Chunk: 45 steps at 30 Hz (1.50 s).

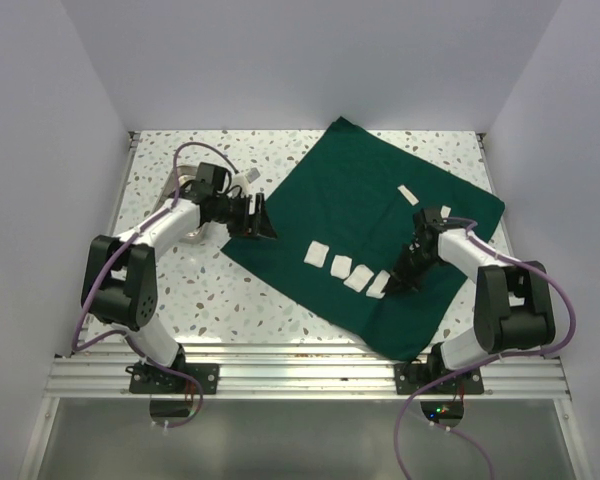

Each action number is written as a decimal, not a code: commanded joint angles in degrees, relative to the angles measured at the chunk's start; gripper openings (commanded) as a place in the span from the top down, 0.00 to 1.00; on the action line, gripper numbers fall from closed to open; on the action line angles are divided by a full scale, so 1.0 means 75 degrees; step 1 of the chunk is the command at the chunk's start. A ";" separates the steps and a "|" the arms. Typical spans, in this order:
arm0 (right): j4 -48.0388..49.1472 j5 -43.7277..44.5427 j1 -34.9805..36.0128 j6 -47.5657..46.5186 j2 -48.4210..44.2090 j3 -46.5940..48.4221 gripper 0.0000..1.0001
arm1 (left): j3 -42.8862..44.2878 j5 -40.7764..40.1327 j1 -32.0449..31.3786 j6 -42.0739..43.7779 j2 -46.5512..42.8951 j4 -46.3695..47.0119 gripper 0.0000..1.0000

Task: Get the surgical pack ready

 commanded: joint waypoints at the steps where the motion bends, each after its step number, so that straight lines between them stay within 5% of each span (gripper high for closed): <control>1: -0.0023 0.0135 0.0011 -0.0214 0.0074 0.0213 0.91 | -0.0145 0.0258 0.0041 -0.0165 -0.0452 0.0390 0.29; 10: 0.0071 0.0088 0.0011 -0.0214 0.0156 0.0131 0.84 | -0.0157 0.0293 0.0041 -0.0118 -0.0464 0.0355 0.29; 15: 0.0176 0.0076 0.0011 -0.0144 0.0214 0.0131 1.00 | -0.0099 0.0327 0.0041 -0.0013 -0.0417 0.0296 0.29; 23: -0.0443 -0.0123 0.0070 -0.0762 -0.0382 0.0703 1.00 | -0.0273 0.0807 0.0041 -0.0246 -0.0370 0.0565 0.28; 27: -0.0504 -0.1559 0.0222 -0.1397 -0.0605 0.1431 1.00 | -0.0882 0.1744 0.0007 -0.1554 -0.0592 0.1723 0.28; 36: 0.0222 -0.3672 0.1217 -0.1551 -0.1004 0.2849 1.00 | -0.2886 0.2450 -0.0824 -0.5225 -0.2114 0.7204 0.16; 45: 0.1253 -0.4319 0.2272 -0.0414 -0.1425 0.3284 1.00 | -0.3601 0.1723 -0.1681 -0.6340 -0.2443 0.8557 0.09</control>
